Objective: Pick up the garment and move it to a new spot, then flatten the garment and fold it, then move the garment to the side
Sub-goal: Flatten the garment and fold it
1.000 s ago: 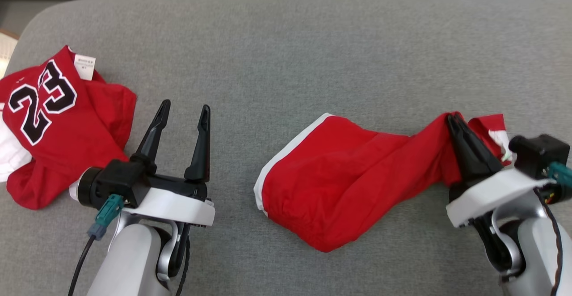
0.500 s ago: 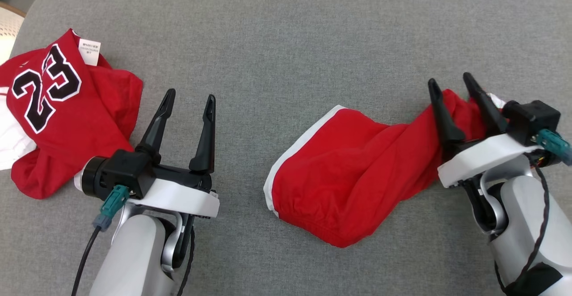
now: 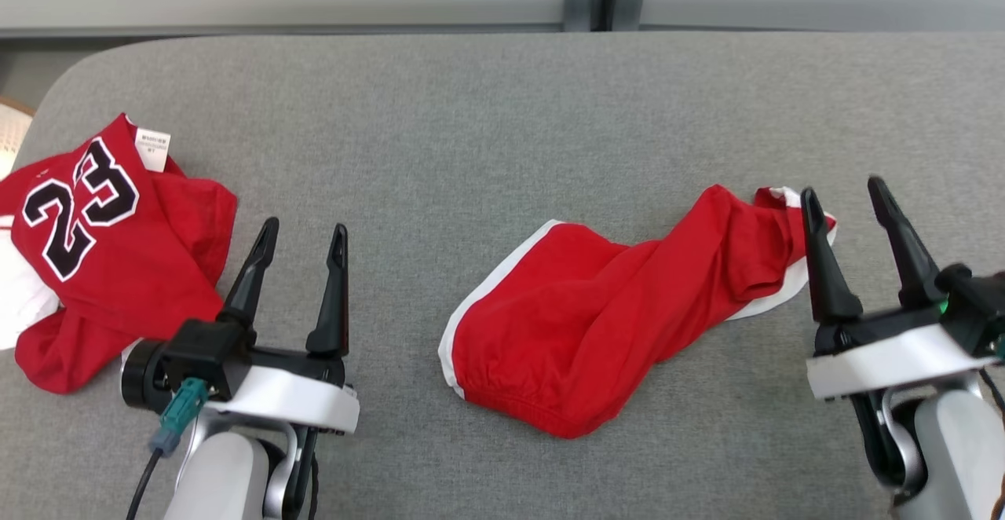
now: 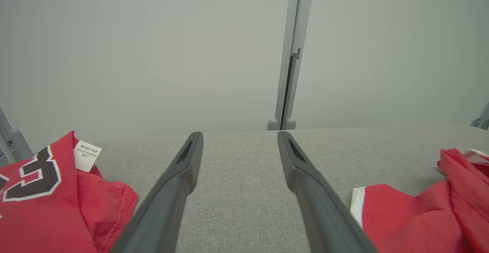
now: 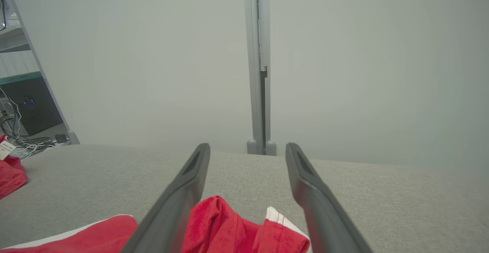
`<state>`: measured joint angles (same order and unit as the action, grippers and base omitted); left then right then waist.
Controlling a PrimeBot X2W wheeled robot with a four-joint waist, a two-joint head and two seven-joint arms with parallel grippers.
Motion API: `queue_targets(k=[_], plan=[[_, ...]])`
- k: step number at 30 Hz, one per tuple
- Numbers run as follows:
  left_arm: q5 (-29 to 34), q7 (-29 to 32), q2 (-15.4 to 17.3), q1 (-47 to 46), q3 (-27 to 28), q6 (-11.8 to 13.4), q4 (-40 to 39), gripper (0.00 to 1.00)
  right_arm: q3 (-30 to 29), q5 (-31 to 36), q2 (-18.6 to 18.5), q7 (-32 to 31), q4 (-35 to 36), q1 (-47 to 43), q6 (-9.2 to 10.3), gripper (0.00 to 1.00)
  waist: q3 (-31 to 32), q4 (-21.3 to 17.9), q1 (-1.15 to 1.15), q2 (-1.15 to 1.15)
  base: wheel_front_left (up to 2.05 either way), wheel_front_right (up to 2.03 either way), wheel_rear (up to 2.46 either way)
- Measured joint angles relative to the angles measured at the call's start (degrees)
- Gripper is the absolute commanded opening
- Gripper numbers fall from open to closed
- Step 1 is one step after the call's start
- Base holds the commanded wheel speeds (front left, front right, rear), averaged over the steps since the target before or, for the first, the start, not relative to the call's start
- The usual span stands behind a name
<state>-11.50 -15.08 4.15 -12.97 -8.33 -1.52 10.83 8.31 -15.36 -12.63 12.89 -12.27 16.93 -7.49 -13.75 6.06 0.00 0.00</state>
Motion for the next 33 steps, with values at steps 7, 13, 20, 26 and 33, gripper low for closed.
queue_targets(k=[7, 13, 20, 26, 33], plan=[[0.35, -0.01, 0.31, 4.17, 0.8, 0.03, -0.26, 1.0, -2.83, 1.23, 2.3, -3.61, 5.83, -8.47, 0.0, 1.0, 3.67, -1.82, 0.0, 0.0, 0.0, 0.0, 0.0], [0.35, 0.0, 0.6, 7.04, 1.01, 0.32, -0.29, 1.0, -4.19, 2.25, 4.52, -5.59, 8.86, -13.43, 0.0, 1.0, 5.76, -3.33, 0.0, 0.0, 0.0, 0.0, 0.0], [0.35, -0.01, 0.74, 7.99, 0.56, 0.57, -0.26, 1.0, -4.47, 2.56, 5.19, -6.93, 10.82, -14.85, 0.0, 1.0, 6.21, -3.96, 0.0, 0.0, 0.0, 0.0, 0.0], [0.32, 0.03, 0.75, 8.0, -0.09, 0.57, -0.22, 1.0, -4.5, 2.89, 5.6, -7.43, 11.29, -14.92, 0.0, 1.0, 6.03, -3.84, 0.0, 0.0, 0.0, 0.0, 0.0], [0.3, 0.26, 0.75, 7.99, -0.91, 0.58, -0.24, 1.0, -4.38, 2.89, 5.73, -7.56, 11.32, -14.92, 0.0, 1.0, 6.02, -3.78, 0.0, 0.0, 0.0, 0.0, 0.0]])
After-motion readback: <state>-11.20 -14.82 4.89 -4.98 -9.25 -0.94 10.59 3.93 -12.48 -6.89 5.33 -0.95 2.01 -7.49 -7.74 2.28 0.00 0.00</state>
